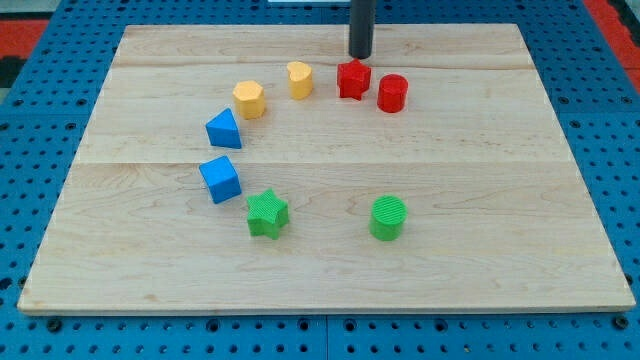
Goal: Move the red circle towards top
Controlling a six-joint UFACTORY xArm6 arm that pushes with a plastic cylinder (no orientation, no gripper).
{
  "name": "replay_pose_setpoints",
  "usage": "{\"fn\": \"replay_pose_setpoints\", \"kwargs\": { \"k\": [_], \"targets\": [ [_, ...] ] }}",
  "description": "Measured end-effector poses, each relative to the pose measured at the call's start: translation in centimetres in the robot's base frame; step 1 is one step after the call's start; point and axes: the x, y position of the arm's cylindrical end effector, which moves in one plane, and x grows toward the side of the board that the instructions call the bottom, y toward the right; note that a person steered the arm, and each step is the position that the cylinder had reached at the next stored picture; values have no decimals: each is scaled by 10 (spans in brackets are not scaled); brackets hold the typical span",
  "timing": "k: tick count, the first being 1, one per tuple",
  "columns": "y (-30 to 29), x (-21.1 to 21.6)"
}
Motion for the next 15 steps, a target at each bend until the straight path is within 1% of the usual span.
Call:
{"fn": "replay_pose_setpoints", "kwargs": {
  "k": [1, 2, 3, 4, 6, 9, 10, 11, 12, 13, 15],
  "targets": [
    [76, -8],
    [159, 46],
    [182, 131],
    [184, 203],
    [185, 267],
    [183, 384],
    [167, 375],
    [167, 327],
    [154, 261],
    [125, 210],
    [60, 192]
  ]
}}
